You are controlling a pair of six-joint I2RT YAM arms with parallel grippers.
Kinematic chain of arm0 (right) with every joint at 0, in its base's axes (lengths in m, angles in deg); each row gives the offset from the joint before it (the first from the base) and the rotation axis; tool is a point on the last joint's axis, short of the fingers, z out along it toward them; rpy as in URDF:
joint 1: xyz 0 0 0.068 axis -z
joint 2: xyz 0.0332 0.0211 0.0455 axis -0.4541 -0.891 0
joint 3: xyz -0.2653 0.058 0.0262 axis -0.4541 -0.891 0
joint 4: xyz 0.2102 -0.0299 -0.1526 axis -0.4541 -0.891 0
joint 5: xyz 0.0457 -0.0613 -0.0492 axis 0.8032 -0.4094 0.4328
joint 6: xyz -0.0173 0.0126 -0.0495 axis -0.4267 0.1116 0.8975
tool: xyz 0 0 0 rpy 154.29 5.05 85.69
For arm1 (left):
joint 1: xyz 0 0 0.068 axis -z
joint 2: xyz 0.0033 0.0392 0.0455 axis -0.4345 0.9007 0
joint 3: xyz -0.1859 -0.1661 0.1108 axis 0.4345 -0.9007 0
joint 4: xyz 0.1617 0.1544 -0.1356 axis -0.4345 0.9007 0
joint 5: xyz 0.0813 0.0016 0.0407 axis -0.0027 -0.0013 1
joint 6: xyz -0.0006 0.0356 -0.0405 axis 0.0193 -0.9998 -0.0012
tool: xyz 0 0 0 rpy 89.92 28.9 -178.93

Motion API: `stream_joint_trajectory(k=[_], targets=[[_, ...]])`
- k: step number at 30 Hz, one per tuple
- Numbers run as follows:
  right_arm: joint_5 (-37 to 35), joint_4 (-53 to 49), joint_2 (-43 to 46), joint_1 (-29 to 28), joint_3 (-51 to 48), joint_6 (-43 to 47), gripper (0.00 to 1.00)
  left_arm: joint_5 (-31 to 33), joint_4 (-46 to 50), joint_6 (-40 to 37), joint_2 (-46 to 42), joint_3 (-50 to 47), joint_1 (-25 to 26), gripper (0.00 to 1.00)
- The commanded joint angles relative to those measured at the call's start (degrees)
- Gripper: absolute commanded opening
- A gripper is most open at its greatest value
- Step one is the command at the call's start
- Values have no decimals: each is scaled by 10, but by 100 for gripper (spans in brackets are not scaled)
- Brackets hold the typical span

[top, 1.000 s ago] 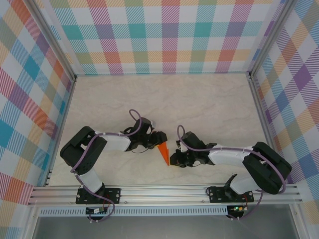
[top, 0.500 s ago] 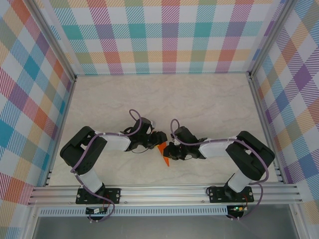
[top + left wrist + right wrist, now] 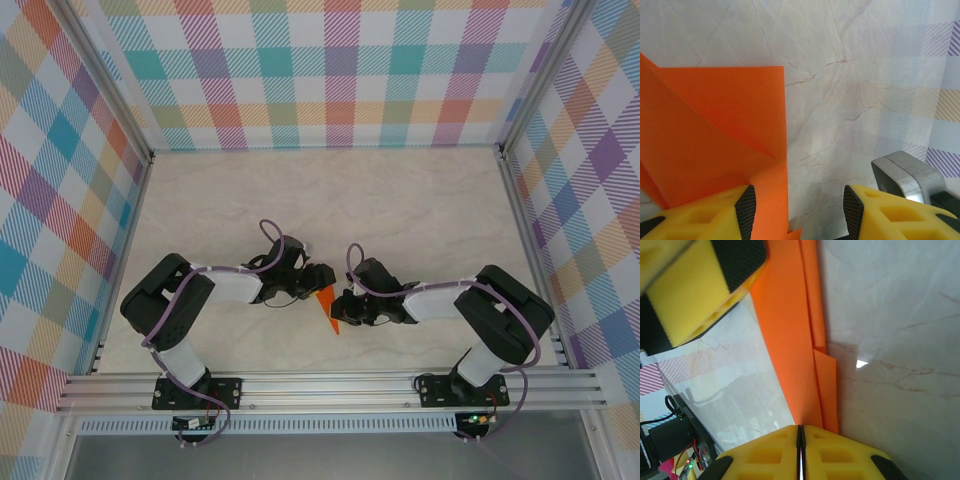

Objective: Fold a paper plane with a square sheet of paper (pick it up from the middle)
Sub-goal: Fold the wing for the fifth time at the center of the table.

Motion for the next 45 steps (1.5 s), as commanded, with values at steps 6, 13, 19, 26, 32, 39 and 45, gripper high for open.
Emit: stream_joint_trajectory(k=[6,13,19,26,32,39,45], targets=[[-9,15,-30,1,58,-13,14,11,48,-5,12,-7,3,52],[-23,12,-99,1,27,-28,7,7,59,-15,-4,1,3,53],[-10,15,-123,1,-1,-32,2,17,107,-57,-10,33,1,53],[3,12,-126,1,-18,-20,1,19,109,-90,11,52,-12,53],[9,7,-130,1,-22,-10,0,-4,83,-96,24,63,-26,54],[5,11,-135,1,-19,-21,0,-40,65,-88,-52,50,-26,57],[5,18,-149,1,-14,-32,0,17,145,-124,-156,30,-27,54]])
